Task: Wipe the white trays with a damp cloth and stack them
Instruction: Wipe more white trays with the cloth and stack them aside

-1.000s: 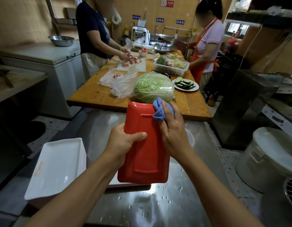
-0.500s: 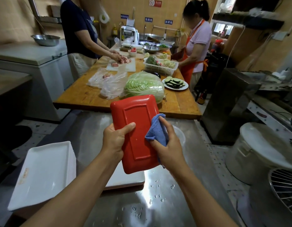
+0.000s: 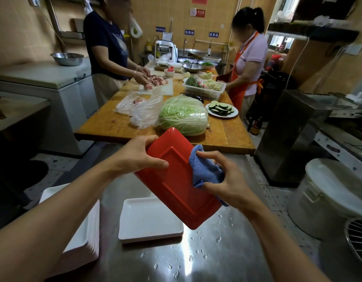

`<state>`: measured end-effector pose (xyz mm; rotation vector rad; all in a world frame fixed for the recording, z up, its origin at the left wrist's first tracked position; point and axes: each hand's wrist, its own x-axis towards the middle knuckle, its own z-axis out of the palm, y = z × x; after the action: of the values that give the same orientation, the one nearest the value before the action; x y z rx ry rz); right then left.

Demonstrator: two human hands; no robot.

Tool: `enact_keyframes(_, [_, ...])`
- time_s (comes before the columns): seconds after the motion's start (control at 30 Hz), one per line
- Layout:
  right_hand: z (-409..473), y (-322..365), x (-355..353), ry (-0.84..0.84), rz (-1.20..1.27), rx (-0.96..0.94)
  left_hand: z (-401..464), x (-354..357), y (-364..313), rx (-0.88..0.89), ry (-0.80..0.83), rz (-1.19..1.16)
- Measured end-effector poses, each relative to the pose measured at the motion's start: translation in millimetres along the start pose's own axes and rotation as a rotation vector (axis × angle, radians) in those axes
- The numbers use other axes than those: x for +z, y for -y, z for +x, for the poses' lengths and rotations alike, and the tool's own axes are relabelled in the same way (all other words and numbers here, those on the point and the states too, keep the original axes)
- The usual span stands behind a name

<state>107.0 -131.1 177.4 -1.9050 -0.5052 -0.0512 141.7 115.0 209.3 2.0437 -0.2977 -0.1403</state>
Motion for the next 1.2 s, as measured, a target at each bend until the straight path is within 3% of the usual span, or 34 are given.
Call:
enact_keyframes(0.17, [8.7, 4.3, -0.3, 0.046, -0.128, -0.024, -5.8, 10.6, 3.1, -0.067, -0.025, -0.247])
enact_keyframes(0.4, [37.1, 17.1, 35.8, -0.014, -0.511, -0.235, -13.4, 29.6, 4.8, -0.111, -0.175, -0.351])
enact_keyframes(0.53, [30.0, 6.6, 30.1, -0.008, -0.602, -0.275, -20.7, 13.4, 15.4, -0.178, -0.24, -0.471])
enact_keyframes(0.83, [16.3, -11.9, 22.9, -0.074, -0.408, -0.075, -29.9, 2.0, 36.1, -0.302, -0.344, -0.647])
enact_keyframes(1.1, [-1.1, -23.1, 46.5, -0.053, -0.513, -0.112, -31.9, 3.9, 40.6, -0.447, -0.401, -0.829])
enact_keyframes(1.2, [-10.3, -28.1, 60.4, -0.154, -0.531, -0.169, -35.6, 4.9, 38.3, -0.48, -0.386, -0.886])
